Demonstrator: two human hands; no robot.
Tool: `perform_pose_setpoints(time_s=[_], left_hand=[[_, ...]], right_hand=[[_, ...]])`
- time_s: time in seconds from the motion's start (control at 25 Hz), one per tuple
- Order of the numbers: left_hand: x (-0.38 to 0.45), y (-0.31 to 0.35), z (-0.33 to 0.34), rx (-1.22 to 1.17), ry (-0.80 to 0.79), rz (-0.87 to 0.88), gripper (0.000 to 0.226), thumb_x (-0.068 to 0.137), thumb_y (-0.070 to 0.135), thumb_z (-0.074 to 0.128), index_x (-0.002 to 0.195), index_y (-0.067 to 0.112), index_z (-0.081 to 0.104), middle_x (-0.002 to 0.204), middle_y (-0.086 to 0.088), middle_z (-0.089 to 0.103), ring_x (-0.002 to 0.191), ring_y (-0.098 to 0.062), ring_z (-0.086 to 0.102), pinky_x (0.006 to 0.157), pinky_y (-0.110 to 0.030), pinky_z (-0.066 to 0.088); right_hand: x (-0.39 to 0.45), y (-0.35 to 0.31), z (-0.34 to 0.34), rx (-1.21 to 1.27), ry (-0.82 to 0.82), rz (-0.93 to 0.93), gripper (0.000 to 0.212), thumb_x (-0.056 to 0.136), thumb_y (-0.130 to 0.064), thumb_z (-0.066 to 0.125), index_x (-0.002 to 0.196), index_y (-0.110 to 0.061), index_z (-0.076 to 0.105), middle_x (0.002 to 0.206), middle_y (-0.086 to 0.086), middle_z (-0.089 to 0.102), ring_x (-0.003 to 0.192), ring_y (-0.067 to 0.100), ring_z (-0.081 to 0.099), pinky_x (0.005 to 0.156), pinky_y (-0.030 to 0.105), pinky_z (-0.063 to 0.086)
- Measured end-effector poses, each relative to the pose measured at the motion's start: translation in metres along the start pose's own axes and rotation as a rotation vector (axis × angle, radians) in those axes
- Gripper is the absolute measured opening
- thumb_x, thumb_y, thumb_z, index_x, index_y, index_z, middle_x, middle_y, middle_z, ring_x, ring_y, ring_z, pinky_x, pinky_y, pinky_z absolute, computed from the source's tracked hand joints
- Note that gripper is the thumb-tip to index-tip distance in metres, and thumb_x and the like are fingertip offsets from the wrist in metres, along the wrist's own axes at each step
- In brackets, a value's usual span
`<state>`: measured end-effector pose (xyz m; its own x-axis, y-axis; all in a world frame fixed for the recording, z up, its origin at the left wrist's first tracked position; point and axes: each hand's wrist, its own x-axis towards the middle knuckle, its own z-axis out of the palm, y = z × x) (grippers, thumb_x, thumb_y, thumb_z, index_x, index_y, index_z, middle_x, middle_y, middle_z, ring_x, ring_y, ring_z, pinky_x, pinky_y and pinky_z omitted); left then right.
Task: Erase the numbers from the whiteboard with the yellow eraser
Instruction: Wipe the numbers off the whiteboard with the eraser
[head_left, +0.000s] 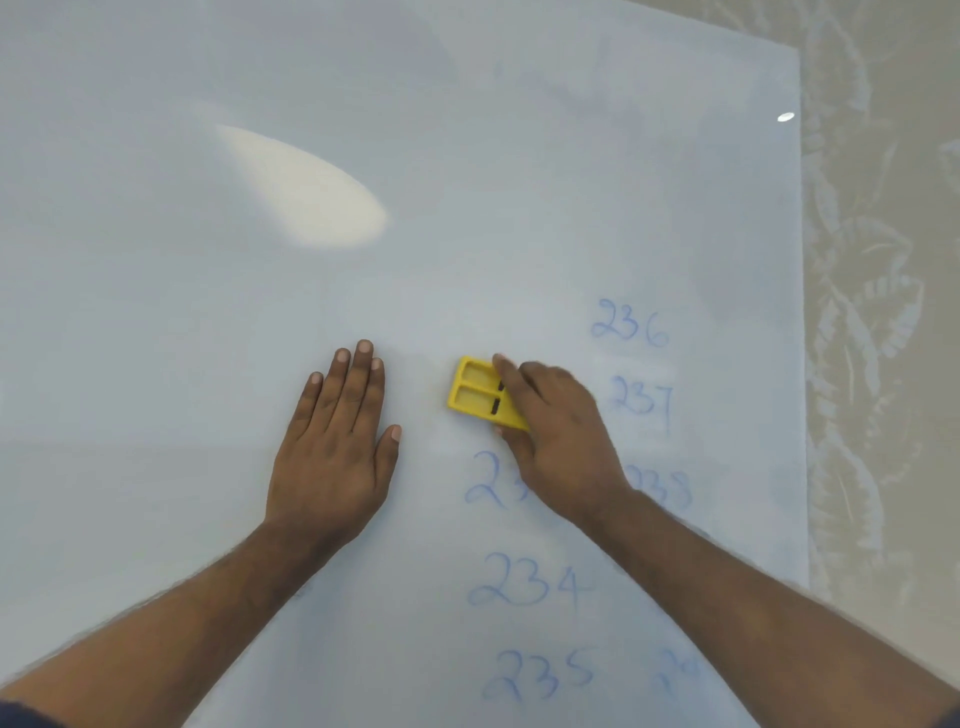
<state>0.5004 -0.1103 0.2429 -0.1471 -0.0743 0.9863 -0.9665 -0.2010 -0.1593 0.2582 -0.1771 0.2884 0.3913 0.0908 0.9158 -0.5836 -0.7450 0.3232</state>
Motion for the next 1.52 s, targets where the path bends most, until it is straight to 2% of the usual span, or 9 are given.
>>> perform_pose_setpoints(time_s=[0.12,0.24,0.4,0.52,0.8,0.96,1.12,1.28,1.52], left_hand=[[-0.008,0.0,-0.001,0.005,-0.011,0.03,0.064,0.105,0.034,0.032,0.16,0.002,0.023,0.169,-0.013,0.019,0.157,-0.028,0.018,0.127,-0.047,0.017],[-0.015,0.0,-0.002,0.009,-0.036,0.033,0.065,0.105,0.036,0.029,0.16,0.003,0.021,0.17,-0.011,0.017,0.158,-0.026,0.016,0.128,-0.045,0.015],[-0.021,0.004,-0.002,0.014,-0.037,0.013,0.064,0.106,0.034,0.03,0.16,0.002,0.022,0.17,-0.012,0.019,0.158,-0.027,0.017,0.128,-0.046,0.016],[-0.022,0.006,-0.002,0.009,-0.034,0.004,0.064,0.106,0.034,0.031,0.16,0.002,0.023,0.169,-0.012,0.019,0.158,-0.027,0.017,0.127,-0.047,0.018],[-0.03,0.005,-0.002,0.005,-0.05,0.023,0.064,0.105,0.035,0.032,0.16,0.003,0.022,0.17,-0.012,0.018,0.158,-0.027,0.016,0.128,-0.047,0.016],[-0.036,0.005,-0.003,0.003,-0.058,0.036,0.064,0.106,0.036,0.031,0.16,0.002,0.023,0.17,-0.012,0.018,0.158,-0.027,0.016,0.128,-0.046,0.016],[-0.041,0.008,-0.003,0.0,-0.064,0.017,0.064,0.106,0.035,0.03,0.16,0.002,0.021,0.17,-0.012,0.017,0.158,-0.027,0.014,0.128,-0.046,0.014],[-0.044,0.012,-0.002,-0.007,-0.064,-0.001,0.064,0.106,0.035,0.03,0.16,0.003,0.021,0.17,-0.012,0.016,0.158,-0.027,0.015,0.128,-0.046,0.013],[-0.056,0.014,-0.002,-0.026,-0.057,0.015,0.064,0.105,0.035,0.033,0.16,0.002,0.022,0.17,-0.012,0.018,0.158,-0.027,0.015,0.128,-0.046,0.015]], right_hand=[[-0.039,0.005,-0.003,-0.027,-0.115,-0.124,0.061,0.092,-0.024,0.062,0.147,-0.012,0.039,0.121,0.006,0.054,0.104,0.028,0.052,0.093,0.039,0.043],[-0.057,0.024,-0.015,-0.097,-0.145,-0.188,0.058,0.094,-0.027,0.06,0.147,-0.013,0.039,0.12,0.006,0.055,0.105,0.029,0.054,0.094,0.039,0.043],[-0.03,0.029,-0.015,-0.085,-0.039,-0.011,0.059,0.089,-0.029,0.054,0.144,-0.01,0.043,0.116,0.009,0.057,0.097,0.031,0.054,0.082,0.044,0.047],[-0.011,0.006,-0.001,-0.011,0.044,0.109,0.061,0.084,-0.022,0.059,0.142,-0.008,0.046,0.114,0.013,0.057,0.096,0.033,0.053,0.083,0.043,0.045],[-0.071,-0.016,0.01,0.002,-0.097,-0.099,0.063,0.088,-0.018,0.063,0.147,-0.016,0.04,0.121,0.008,0.053,0.11,0.031,0.051,0.097,0.04,0.039],[-0.101,0.007,-0.004,-0.093,-0.207,-0.205,0.066,0.085,-0.017,0.064,0.147,-0.017,0.04,0.12,0.006,0.055,0.107,0.031,0.052,0.1,0.038,0.037],[-0.079,0.017,-0.01,-0.069,-0.145,-0.106,0.058,0.09,-0.024,0.058,0.146,-0.016,0.042,0.118,0.007,0.055,0.105,0.031,0.053,0.095,0.038,0.039],[-0.058,-0.005,0.005,0.043,-0.048,0.052,0.062,0.086,-0.019,0.062,0.145,-0.012,0.044,0.12,0.011,0.056,0.105,0.033,0.054,0.093,0.044,0.043],[-0.108,-0.024,0.012,-0.021,-0.15,-0.119,0.061,0.088,-0.018,0.061,0.146,-0.015,0.042,0.12,0.007,0.055,0.107,0.03,0.051,0.098,0.039,0.039]])
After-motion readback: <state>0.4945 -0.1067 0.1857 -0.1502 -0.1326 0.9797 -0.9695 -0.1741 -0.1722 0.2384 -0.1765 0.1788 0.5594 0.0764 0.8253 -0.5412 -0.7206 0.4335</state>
